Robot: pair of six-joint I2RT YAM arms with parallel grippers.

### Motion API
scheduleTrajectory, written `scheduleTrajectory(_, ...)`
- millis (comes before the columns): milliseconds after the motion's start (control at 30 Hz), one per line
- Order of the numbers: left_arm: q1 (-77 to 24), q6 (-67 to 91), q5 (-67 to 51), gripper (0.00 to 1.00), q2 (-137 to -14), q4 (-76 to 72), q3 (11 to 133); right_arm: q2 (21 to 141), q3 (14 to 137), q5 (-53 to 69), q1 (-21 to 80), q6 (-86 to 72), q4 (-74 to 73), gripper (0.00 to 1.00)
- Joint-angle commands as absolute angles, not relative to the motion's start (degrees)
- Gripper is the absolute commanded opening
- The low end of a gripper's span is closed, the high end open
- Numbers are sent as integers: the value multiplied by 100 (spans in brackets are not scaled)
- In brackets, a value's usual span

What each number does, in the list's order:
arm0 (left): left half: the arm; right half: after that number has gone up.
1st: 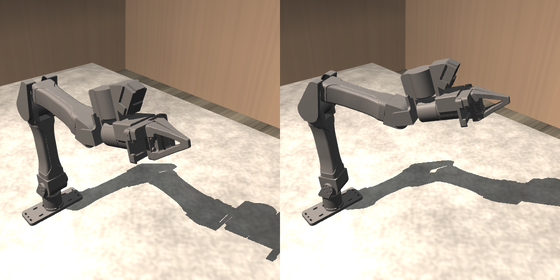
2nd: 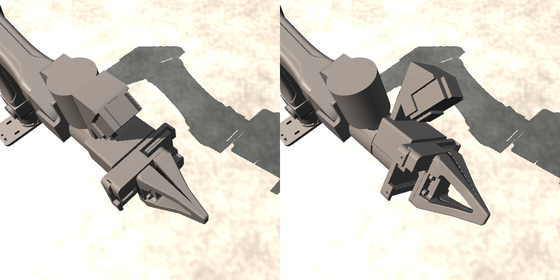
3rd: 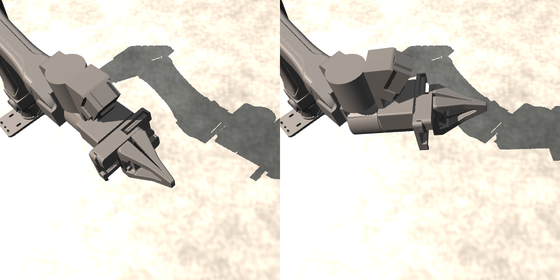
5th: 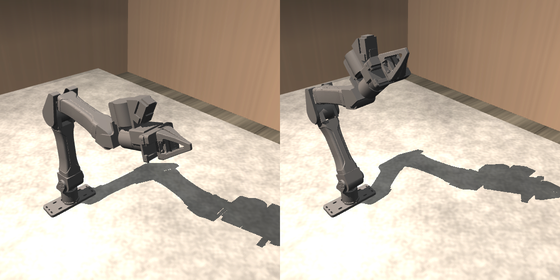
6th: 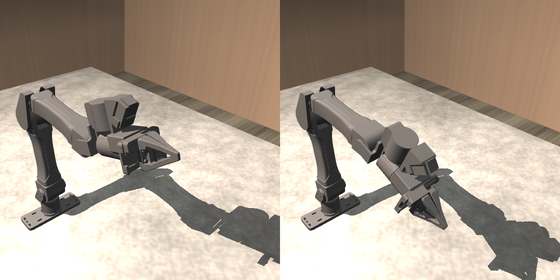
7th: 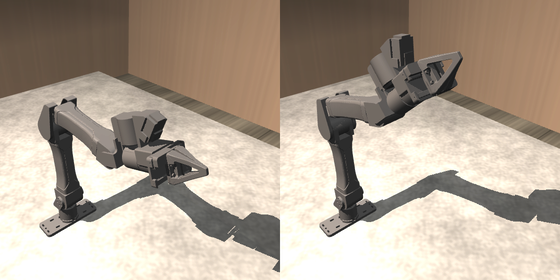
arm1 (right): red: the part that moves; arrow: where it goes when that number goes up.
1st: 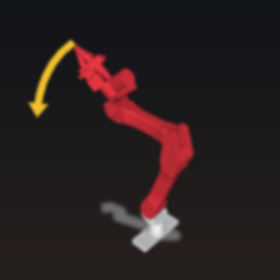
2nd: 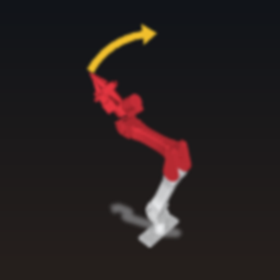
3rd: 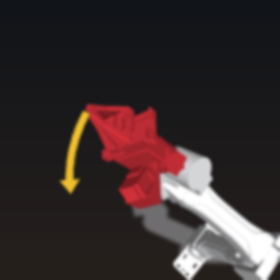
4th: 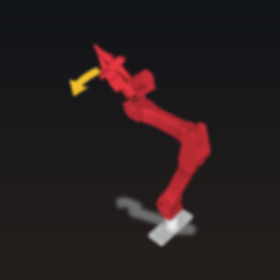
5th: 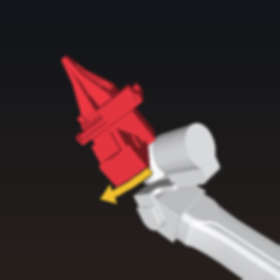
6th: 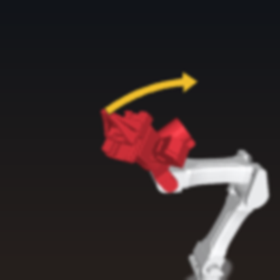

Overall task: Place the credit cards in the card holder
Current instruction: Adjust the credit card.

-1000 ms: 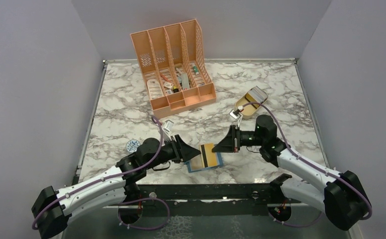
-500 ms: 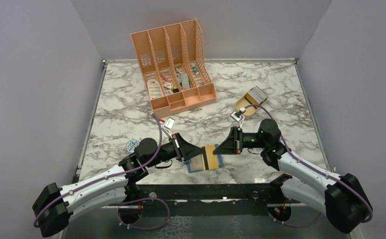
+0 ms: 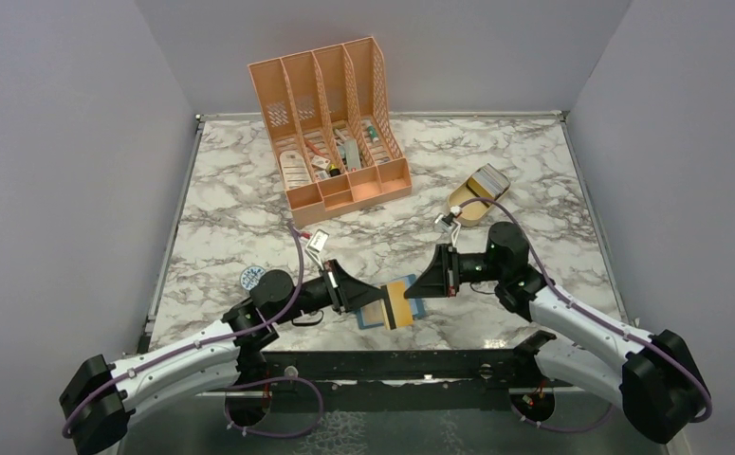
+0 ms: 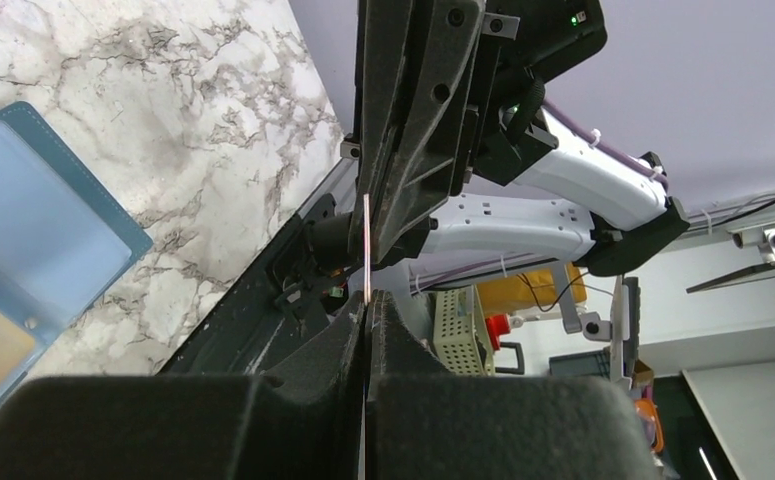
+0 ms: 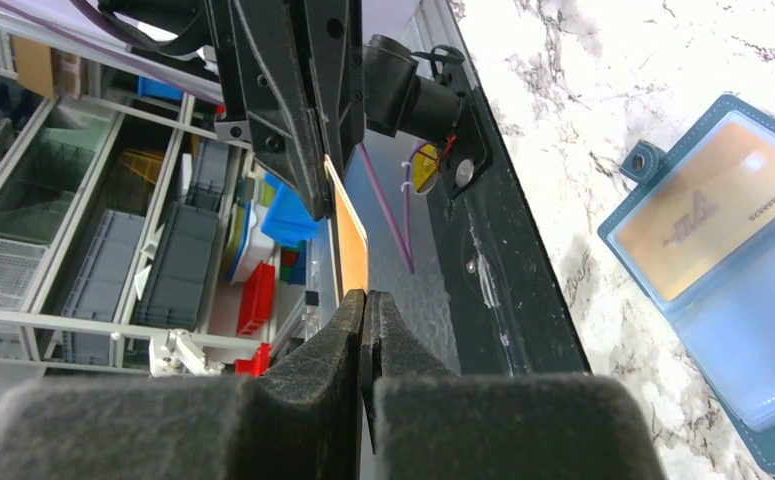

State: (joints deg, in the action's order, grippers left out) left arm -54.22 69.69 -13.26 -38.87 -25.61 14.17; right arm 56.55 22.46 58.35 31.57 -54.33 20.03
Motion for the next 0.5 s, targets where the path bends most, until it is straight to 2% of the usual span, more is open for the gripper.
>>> scheduleTrajectory(0,-5367,7051,-1304,0,-3588,-2865,1396,5548,2285,6117,3102,-4939,1379,1)
scheduleTrajectory(233,-5345,6915,-1376,0,-3432,-2699,1508,5440,2288,6293,3102,-4890,1375,1)
scheduleTrajectory(267,-5344,6903,-1381,0,-3435,-2676,1511,5404,2273,6319,3098,-4970,1497,5)
scheduleTrajectory(400,-5345,6882,-1411,0,-3521,-2672,1516,5075,2167,6312,3102,-5495,2199,34)
scheduleTrajectory(467,-5350,6821,-1457,0,-3621,-2672,1542,4900,2224,6209,3100,-5557,2199,44)
